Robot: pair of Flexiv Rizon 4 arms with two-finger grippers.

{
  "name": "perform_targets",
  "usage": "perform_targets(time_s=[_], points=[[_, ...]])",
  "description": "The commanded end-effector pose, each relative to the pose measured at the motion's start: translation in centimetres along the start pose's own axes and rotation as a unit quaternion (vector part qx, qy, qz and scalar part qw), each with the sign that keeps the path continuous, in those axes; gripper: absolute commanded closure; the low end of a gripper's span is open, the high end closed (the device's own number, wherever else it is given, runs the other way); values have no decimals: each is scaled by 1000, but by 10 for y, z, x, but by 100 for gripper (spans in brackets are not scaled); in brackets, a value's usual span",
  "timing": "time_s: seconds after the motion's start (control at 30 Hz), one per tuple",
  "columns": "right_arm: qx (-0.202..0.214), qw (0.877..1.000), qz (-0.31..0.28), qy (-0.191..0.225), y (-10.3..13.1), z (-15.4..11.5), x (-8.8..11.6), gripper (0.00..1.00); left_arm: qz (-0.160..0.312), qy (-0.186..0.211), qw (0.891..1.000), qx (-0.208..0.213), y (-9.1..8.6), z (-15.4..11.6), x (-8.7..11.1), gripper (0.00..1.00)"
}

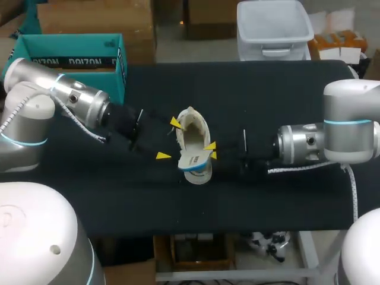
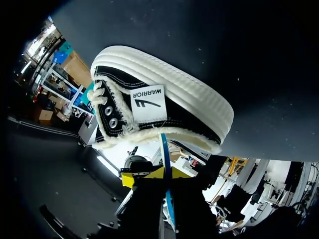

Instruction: Open the shoe tongue, take the insole out of the shoe, put the insole back into the shoe, and pack the shoe into the shoebox

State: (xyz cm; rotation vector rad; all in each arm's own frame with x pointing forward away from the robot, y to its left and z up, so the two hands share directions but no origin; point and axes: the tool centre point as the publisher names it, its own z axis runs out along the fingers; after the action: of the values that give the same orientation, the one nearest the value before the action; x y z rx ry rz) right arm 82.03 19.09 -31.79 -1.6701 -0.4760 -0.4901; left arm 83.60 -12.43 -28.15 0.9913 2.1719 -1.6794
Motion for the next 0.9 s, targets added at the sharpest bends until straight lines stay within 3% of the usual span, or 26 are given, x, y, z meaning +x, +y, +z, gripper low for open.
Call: perform_targets(time_s=[0.03, 0.47, 0.9], points=[[3, 1000, 0, 9, 5, 8, -3, 100, 6, -5, 1000, 11, 6, 11, 0, 10], [-18, 999, -24, 27, 12, 19, 2, 100, 11, 5, 1000, 12, 12, 11, -4, 6], [-43, 997, -28, 53, 19, 3, 2, 100, 2, 10, 1000, 6, 18, 10, -2, 10]])
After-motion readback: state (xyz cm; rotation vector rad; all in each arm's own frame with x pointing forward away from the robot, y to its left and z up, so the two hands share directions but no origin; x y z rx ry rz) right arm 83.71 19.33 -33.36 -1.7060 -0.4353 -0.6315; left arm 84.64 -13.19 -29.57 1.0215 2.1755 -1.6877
